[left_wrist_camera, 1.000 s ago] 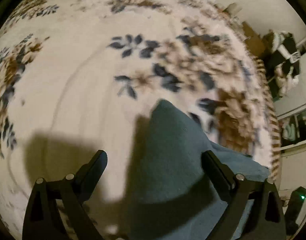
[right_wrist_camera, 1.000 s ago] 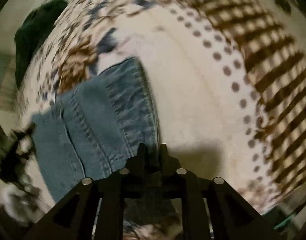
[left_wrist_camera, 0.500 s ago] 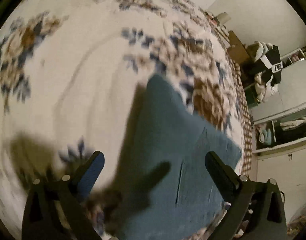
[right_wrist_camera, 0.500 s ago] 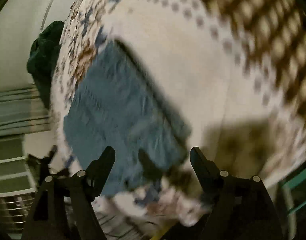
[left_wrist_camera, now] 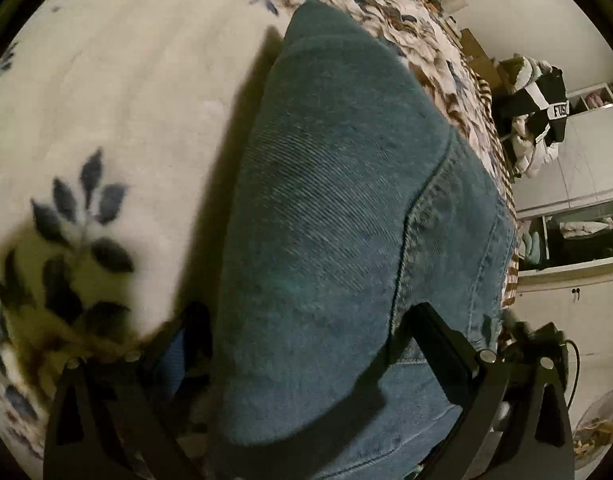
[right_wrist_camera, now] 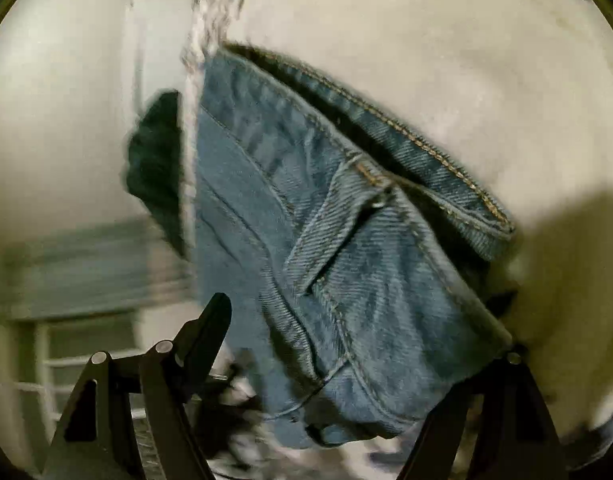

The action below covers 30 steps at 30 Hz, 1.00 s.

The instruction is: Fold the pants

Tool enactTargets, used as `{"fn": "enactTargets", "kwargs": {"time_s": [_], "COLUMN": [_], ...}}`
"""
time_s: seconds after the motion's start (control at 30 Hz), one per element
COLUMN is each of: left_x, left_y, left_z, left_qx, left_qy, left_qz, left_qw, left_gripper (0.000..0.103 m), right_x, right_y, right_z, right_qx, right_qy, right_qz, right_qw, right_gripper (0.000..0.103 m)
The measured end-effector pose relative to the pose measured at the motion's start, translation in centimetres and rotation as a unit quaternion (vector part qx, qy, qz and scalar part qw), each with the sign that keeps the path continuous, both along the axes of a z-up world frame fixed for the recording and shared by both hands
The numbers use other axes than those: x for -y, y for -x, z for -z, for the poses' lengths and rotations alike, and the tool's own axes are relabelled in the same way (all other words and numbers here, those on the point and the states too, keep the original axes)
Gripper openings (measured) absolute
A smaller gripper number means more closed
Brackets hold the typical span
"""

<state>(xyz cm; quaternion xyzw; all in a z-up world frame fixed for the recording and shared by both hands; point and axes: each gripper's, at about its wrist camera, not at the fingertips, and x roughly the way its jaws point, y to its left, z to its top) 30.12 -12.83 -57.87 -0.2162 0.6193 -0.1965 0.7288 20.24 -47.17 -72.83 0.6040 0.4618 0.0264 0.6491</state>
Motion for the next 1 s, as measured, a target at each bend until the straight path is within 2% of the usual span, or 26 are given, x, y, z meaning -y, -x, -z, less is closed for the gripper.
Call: {"fn": "enactTargets", "kwargs": {"time_s": [0.07,0.13,0.23,0.33,0.4,0.43,0.5,0.53,0.6,0.7,1.0], "left_x": [-0.2,-0.5,-1.0,-1.0,-0.8,-1.1,-1.4,-1.9,-1.8,-1.5,-1.9], "left_y": [-0.1,-0.3,-0.3,-0.4,-0.4,-0.3,-0.2,0.2,0.3,0.7,0.2], "left_z": [0.2,0.4,0.4,-0.1,-0.5,-0.7,-1.0,-1.3,-2.0,-4.0,-11.6], "left_qx": [-0.001,-0.005,-0.003,0.015,0.029,0.035,0.038,0.041,0.046,0.056,0.101], "left_qy": [0.006,0.015,0.034,0.052,0.050,0.053,0.069,0.079,0.087,0.093,0.116], "left_qz": [-0.006,-0.016,-0.027,-0.029,-0.027,-0.032,-0.044,-0.049,-0.049,-0.052,-0.070], "left_qw": [1.0000,0.9997,0.9991,0.9981,0.9979,0.9975,0.9959,0.9948,0.9939,0.9928,0.9856], "left_gripper": [0.103,0.103,0.103,0.097,0.080,0.076,0.050,0.046,0.034,0.028,0.025], "right_x": [-0.6,-1.0,-1.1,-1.4,-2.0,-2.4,-2.2,-2.7,-3.6,-3.8,-1.9], "right_y": [-0.5,-1.0,-0.9,-0.5,-0.6,-0.6,-0.2,-0.4,-0.3,-0.3,-1.2], "right_z": [1.1,0.9,-0.1,0.4,0.4,0.1,-0.7,-1.0,-2.3,-4.3,-14.0], "right_qx": [-0.007,0.005,0.043,0.037,0.034,0.032,0.030,0.031,0.033,0.030,0.075], "right_qy": [0.001,0.000,-0.007,0.021,0.034,0.045,0.067,0.071,0.094,0.106,0.122], "right_qz": [-0.017,-0.018,-0.026,-0.050,-0.054,-0.056,-0.057,-0.057,-0.061,-0.056,-0.061], "right_qw": [1.000,1.000,0.999,0.998,0.997,0.997,0.996,0.995,0.993,0.992,0.988], "right_gripper": [0.080,0.081,0.081,0.080,0.077,0.065,0.049,0.043,0.037,0.033,0.030]}}
